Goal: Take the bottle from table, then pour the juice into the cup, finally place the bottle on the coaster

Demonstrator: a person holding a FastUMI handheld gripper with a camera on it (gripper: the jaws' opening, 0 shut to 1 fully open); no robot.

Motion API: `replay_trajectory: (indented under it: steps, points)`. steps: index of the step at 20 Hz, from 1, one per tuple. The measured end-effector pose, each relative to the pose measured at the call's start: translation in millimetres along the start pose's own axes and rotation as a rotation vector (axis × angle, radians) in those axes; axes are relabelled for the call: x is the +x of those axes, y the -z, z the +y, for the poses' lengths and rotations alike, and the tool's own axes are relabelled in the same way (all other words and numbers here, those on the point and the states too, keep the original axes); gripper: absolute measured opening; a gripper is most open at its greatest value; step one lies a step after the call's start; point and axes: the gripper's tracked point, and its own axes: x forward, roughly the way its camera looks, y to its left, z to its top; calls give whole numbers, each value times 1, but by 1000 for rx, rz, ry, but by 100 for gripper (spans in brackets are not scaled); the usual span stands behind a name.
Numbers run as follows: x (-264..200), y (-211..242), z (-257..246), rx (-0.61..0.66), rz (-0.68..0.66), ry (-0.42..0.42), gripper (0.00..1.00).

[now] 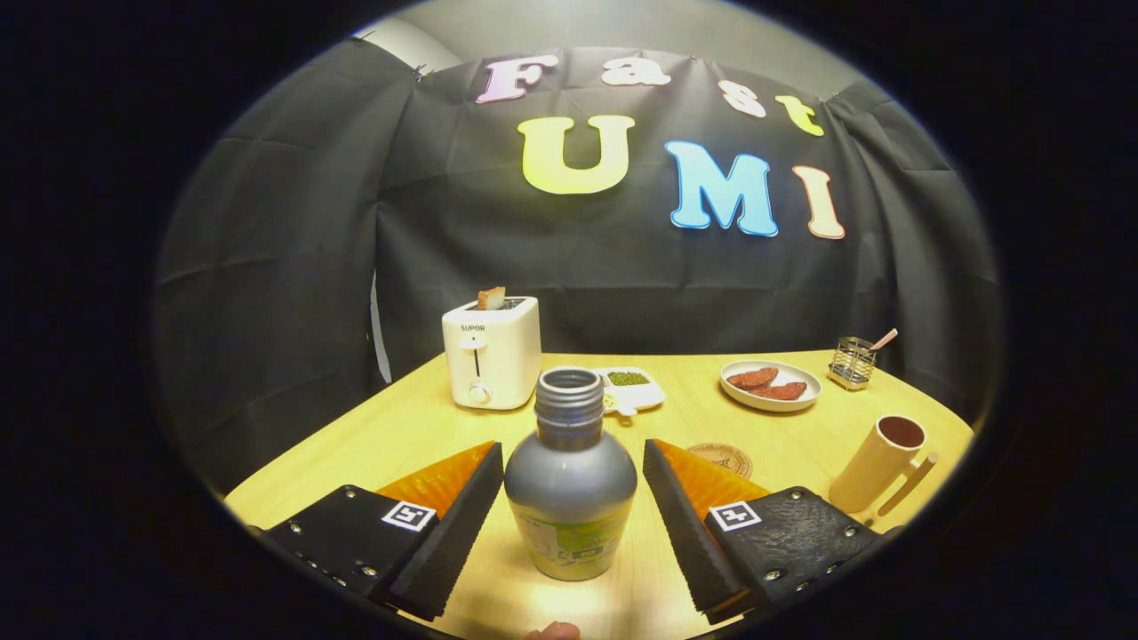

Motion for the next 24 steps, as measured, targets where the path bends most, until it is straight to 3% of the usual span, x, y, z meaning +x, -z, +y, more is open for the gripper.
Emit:
replay_trajectory:
  steps: [17, 24]
  points:
    - [3, 64, 8, 4, 195, 22, 97]
    - [3, 64, 4, 8, 207, 48, 94]
